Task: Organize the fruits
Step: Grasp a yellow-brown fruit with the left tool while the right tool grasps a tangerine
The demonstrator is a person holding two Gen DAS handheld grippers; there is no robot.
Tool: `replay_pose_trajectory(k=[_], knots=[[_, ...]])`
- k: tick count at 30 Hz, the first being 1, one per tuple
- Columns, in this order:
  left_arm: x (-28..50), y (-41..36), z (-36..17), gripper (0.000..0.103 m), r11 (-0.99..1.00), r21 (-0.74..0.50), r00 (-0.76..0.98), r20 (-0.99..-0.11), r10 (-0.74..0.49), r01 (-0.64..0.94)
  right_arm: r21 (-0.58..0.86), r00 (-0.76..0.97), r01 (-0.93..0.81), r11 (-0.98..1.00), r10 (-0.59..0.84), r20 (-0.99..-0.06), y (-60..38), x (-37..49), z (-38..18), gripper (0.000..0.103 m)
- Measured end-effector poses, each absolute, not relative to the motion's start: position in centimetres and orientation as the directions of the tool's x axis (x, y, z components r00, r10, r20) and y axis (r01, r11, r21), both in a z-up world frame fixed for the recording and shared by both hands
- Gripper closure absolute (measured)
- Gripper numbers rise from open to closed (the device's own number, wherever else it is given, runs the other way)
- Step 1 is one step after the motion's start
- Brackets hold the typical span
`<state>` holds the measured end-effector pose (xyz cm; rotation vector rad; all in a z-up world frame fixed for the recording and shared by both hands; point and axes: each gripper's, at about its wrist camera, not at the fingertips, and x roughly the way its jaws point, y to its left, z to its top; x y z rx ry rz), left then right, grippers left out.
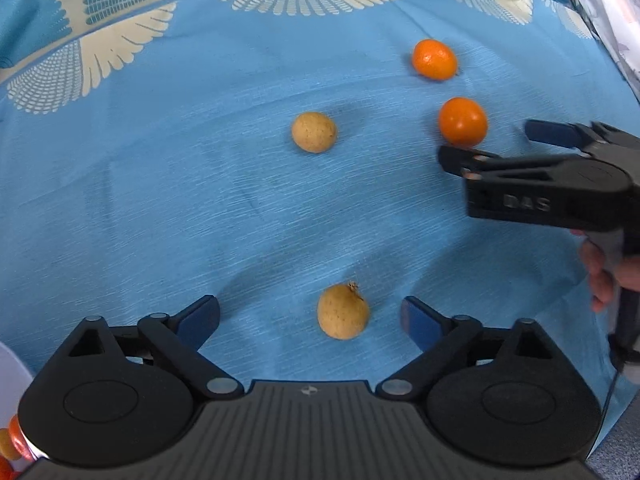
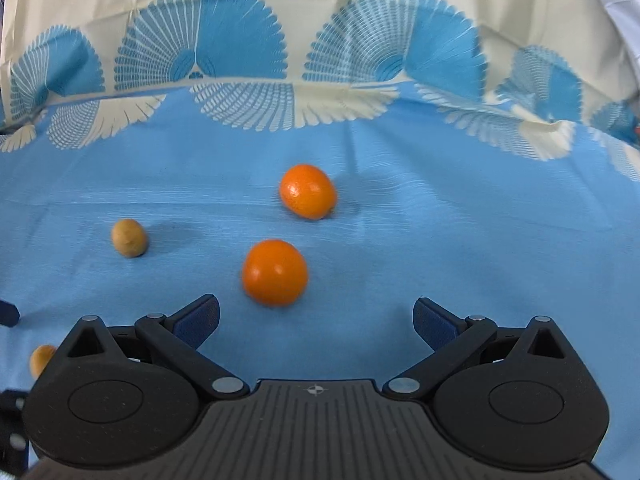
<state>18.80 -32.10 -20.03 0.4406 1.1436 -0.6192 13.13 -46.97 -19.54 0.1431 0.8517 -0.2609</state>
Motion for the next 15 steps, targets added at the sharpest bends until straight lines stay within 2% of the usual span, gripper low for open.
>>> replay_pose_trajectory(k=[1, 2, 3, 4, 5, 6, 9, 15], knots=[[18.7, -32.0, -19.9, 0.014, 0.753, 0.013, 0.291, -0.927, -0.238, 0.658, 0.022, 0.632, 0.274, 0.961, -0.162, -0.758, -47.0, 13.6, -19.9, 0.001], [18.5, -32.0, -19.6, 0.028, 0.749, 0.019, 0.306, -0.919, -0.248, 0.663, 0.018, 0.633, 0.268, 0.963, -0.162, -0.757, -46.8, 14.0, -20.2, 0.004], [18.4, -31.9, -19.3, 0.037, 0.744, 0.017, 0.310, -0.915, -0.257, 0.668, 0.007, 0.644, 0.259, 0.966, -0.167, -0.747, -46.5, 14.2, -20.3, 0.013], [18.5, -31.8, -19.0, 0.058, 0.742, 0.005, 0.301, -0.915, -0.267, 0.671, 0.007, 0.668, 0.237, 0.972, -0.157, -0.728, -46.3, 14.1, -20.2, 0.026], [18.6, -31.6, -18.7, 0.075, 0.743, -0.021, 0.284, -0.917, -0.281, 0.669, 0.021, 0.683, 0.206, 0.978, -0.128, -0.719, -46.1, 14.1, -20.0, 0.059], [18.8, -31.3, -18.5, 0.075, 0.748, -0.054, 0.259, -0.919, -0.296, 0.662, 0.030, 0.684, 0.192, 0.981, -0.112, -0.721, -45.8, 14.1, -19.8, 0.064], [18.8, -30.9, -17.7, 0.075, 0.761, -0.061, 0.271, -0.914, -0.303, 0.646, -0.016, 0.673, 0.202, 0.979, -0.151, -0.724, -45.0, 13.7, -19.5, 0.064], [17.9, -29.9, -15.2, 0.075, 0.769, -0.047, 0.314, -0.896, -0.315, 0.638, 0.006, 0.649, 0.274, 0.962, -0.180, -0.739, -45.5, 11.8, -18.1, 0.064]])
